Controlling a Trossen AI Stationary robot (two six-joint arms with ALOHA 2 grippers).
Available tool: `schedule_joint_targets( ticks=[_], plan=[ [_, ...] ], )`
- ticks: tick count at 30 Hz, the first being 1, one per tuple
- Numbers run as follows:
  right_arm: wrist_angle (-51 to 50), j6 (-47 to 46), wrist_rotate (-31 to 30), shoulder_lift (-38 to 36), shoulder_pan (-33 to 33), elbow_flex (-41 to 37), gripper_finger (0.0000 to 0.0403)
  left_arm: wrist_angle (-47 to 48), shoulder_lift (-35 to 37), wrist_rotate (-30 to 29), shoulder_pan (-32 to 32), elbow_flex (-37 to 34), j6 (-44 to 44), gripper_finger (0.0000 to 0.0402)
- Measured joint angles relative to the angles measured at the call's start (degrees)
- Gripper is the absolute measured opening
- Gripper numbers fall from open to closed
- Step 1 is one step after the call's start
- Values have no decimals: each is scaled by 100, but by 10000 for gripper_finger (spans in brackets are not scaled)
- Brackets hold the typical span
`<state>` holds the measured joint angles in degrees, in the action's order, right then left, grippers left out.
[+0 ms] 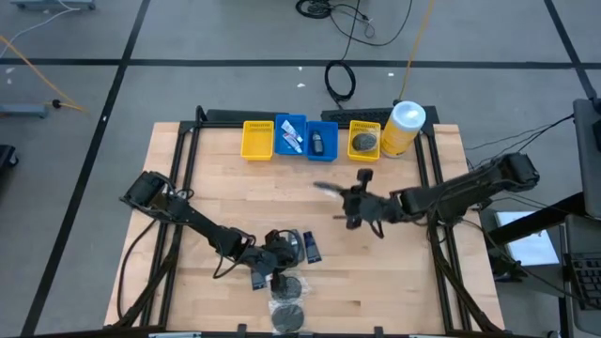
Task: Pick & Place Travel size toiletries
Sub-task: Put the black hairbrush into the right yellow bin
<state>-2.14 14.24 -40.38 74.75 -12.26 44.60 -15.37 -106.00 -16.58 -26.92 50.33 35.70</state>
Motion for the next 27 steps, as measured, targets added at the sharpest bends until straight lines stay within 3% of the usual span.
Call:
schedule_joint_targets(
  ticks=[12,27],
  plan=[
    [-361,-115,-334,-593,1310,0,0,56,0,0,0,0,2,19],
    [-847,-565,-303,-635,2791,-2,0,60,4,0,0,0,-105,19]
  ],
)
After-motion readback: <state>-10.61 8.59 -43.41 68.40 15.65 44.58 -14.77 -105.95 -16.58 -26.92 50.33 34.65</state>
